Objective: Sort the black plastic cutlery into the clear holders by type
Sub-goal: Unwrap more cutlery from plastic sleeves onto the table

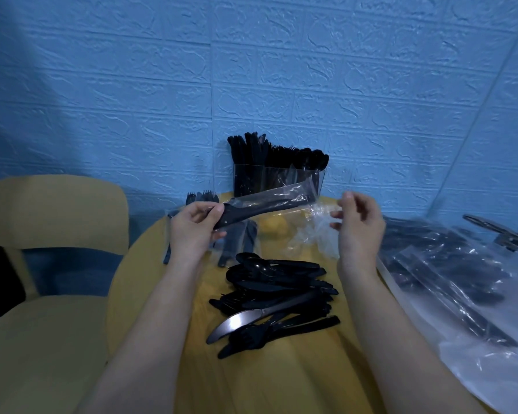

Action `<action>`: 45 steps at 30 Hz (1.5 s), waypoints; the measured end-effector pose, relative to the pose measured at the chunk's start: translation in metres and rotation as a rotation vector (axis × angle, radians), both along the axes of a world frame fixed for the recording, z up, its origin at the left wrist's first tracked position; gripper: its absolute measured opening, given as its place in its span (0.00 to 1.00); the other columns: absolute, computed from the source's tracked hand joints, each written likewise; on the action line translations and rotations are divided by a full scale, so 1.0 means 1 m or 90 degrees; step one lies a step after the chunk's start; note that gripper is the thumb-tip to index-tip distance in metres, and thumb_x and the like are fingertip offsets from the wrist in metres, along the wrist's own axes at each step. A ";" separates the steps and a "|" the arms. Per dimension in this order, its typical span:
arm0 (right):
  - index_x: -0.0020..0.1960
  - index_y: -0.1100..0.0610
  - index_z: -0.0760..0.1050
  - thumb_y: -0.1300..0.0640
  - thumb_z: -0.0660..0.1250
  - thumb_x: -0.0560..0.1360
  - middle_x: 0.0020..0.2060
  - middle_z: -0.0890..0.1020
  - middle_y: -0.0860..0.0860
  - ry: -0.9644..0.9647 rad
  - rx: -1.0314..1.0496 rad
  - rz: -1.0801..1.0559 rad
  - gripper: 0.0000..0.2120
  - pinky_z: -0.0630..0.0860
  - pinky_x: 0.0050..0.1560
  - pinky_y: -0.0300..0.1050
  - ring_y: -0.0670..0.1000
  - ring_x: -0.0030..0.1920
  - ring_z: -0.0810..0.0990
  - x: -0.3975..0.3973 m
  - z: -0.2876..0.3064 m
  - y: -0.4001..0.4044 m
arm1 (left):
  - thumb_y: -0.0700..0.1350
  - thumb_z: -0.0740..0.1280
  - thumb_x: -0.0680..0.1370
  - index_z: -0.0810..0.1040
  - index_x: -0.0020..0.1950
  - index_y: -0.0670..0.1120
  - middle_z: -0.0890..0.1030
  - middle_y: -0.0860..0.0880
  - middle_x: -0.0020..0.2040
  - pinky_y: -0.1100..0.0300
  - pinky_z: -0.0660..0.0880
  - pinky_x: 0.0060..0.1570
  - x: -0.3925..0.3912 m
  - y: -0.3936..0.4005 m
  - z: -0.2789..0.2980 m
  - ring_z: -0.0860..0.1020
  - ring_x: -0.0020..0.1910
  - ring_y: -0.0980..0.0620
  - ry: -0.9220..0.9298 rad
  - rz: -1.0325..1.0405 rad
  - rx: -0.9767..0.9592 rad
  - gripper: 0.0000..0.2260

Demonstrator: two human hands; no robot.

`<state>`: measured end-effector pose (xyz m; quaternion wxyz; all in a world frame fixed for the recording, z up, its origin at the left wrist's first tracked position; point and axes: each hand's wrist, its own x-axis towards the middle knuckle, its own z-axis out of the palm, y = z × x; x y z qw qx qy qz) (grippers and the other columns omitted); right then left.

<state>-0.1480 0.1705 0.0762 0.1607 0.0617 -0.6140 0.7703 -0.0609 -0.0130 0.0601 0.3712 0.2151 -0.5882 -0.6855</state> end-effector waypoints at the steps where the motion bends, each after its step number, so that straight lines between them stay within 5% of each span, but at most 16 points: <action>1: 0.48 0.51 0.75 0.57 0.64 0.78 0.45 0.80 0.51 0.065 0.031 -0.041 0.02 0.79 0.47 0.49 0.52 0.42 0.79 0.001 0.001 0.002 | 0.39 0.69 0.76 0.78 0.43 0.46 0.81 0.49 0.44 0.67 0.78 0.31 0.000 -0.001 -0.001 0.80 0.39 0.53 -0.003 0.010 -0.014 0.04; 7: 0.51 0.58 0.80 0.61 0.67 0.77 0.44 0.80 0.47 0.468 0.414 0.055 0.05 0.72 0.48 0.32 0.41 0.45 0.76 0.010 -0.008 -0.004 | 0.40 0.69 0.76 0.79 0.45 0.45 0.82 0.48 0.45 0.68 0.77 0.30 -0.004 -0.002 -0.007 0.80 0.41 0.54 -0.024 0.025 -0.110 0.01; 11: 0.55 0.57 0.79 0.57 0.66 0.77 0.48 0.79 0.48 0.364 0.515 0.054 0.08 0.74 0.49 0.38 0.45 0.47 0.76 0.000 -0.018 -0.005 | 0.40 0.70 0.75 0.79 0.44 0.46 0.82 0.49 0.45 0.69 0.77 0.30 -0.004 -0.002 -0.005 0.79 0.39 0.56 -0.007 0.013 -0.099 0.02; 15: 0.56 0.54 0.75 0.54 0.69 0.75 0.51 0.76 0.47 0.157 0.419 0.072 0.11 0.70 0.41 0.28 0.41 0.44 0.75 -0.005 -0.016 -0.002 | 0.39 0.69 0.75 0.79 0.49 0.43 0.82 0.49 0.46 0.68 0.77 0.31 -0.003 -0.001 -0.004 0.79 0.38 0.57 -0.007 -0.013 -0.086 0.04; 21: 0.47 0.51 0.79 0.56 0.68 0.76 0.44 0.82 0.47 0.011 0.270 0.192 0.02 0.75 0.47 0.40 0.43 0.45 0.78 -0.006 -0.012 0.002 | 0.41 0.68 0.76 0.80 0.47 0.46 0.83 0.50 0.44 0.67 0.78 0.35 -0.001 0.003 -0.001 0.81 0.40 0.56 0.013 -0.084 -0.022 0.02; 28: 0.46 0.54 0.79 0.56 0.67 0.77 0.38 0.80 0.47 -0.012 0.224 0.163 0.04 0.69 0.39 0.35 0.43 0.38 0.74 -0.010 -0.013 0.007 | 0.46 0.62 0.79 0.80 0.52 0.45 0.85 0.50 0.41 0.64 0.80 0.41 0.001 0.008 0.005 0.84 0.43 0.53 0.068 -0.184 0.073 0.08; 37: 0.49 0.48 0.80 0.55 0.69 0.75 0.40 0.79 0.44 0.013 0.330 0.275 0.04 0.68 0.41 0.34 0.41 0.42 0.75 -0.004 -0.011 0.006 | 0.41 0.63 0.79 0.79 0.53 0.43 0.83 0.47 0.44 0.69 0.78 0.35 -0.002 0.001 -0.003 0.82 0.39 0.54 0.032 -0.043 -0.062 0.07; 45: 0.42 0.51 0.78 0.55 0.69 0.74 0.32 0.76 0.47 0.014 0.335 0.265 0.03 0.71 0.37 0.36 0.44 0.33 0.72 -0.004 -0.010 0.006 | 0.42 0.64 0.79 0.80 0.51 0.43 0.83 0.50 0.43 0.69 0.78 0.36 -0.001 0.002 0.000 0.82 0.39 0.59 0.037 -0.040 -0.081 0.07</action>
